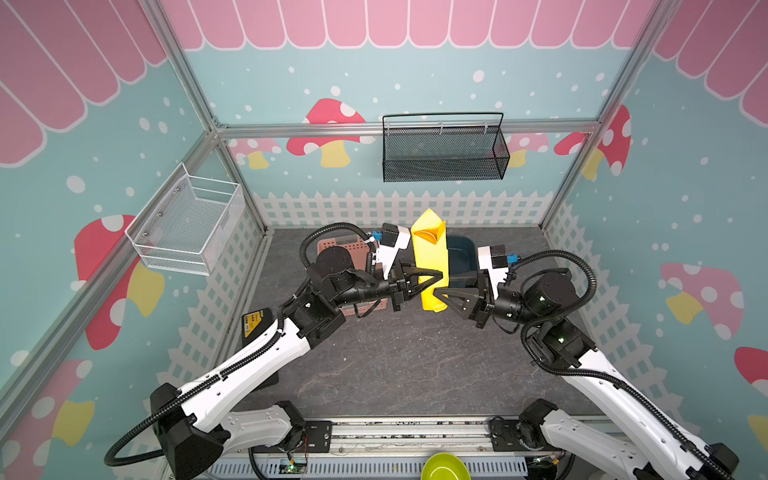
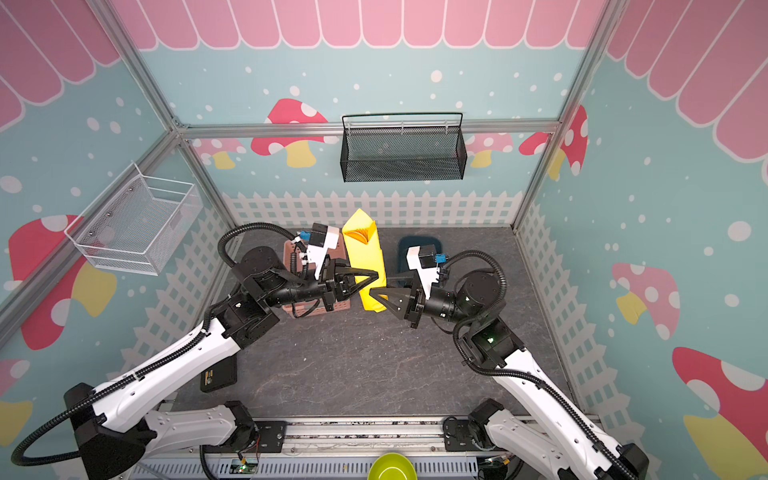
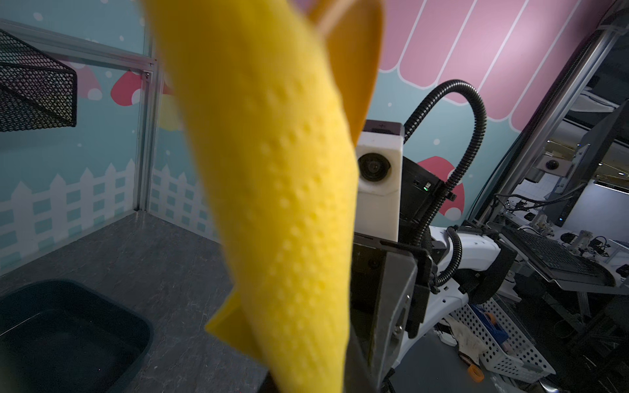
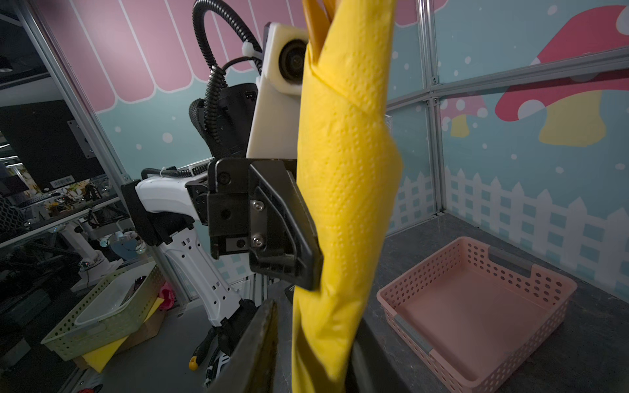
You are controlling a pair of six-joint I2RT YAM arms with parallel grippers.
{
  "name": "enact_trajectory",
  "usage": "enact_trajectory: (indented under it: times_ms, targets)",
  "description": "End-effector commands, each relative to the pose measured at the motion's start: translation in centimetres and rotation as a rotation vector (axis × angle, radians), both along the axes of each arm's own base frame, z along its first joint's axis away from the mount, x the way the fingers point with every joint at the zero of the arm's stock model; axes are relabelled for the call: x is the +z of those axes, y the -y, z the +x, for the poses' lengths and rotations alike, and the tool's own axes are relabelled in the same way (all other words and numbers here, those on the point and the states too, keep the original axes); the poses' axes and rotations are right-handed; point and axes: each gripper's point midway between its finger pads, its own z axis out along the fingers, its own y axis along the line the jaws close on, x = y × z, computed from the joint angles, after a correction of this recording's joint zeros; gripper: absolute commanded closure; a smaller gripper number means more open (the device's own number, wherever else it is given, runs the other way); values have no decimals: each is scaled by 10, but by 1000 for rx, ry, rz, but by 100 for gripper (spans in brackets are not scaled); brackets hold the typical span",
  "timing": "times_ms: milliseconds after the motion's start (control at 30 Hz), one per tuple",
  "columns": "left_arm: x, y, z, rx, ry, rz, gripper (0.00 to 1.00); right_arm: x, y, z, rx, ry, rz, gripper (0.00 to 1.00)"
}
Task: Place the utensils on the paper napkin and roll it up
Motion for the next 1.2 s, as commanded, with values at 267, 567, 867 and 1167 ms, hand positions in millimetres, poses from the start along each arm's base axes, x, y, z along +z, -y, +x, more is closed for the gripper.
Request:
enact_trajectory:
  times_ms: [267,567,867,1167]
  targets:
    - [14,3,-4,-46,20,-35,99,19,-2,-12,75,61,42,76]
    - [14,5,-4,-58,15,-37,99,17,-5,-14,89,59,43,81]
    - [15,4,-7,-71,20,-36,99,17,-6,-14,93,61,42,91]
    - [24,-8,-9,-11,49,-49,81,24,1,-15,49,81,63,100]
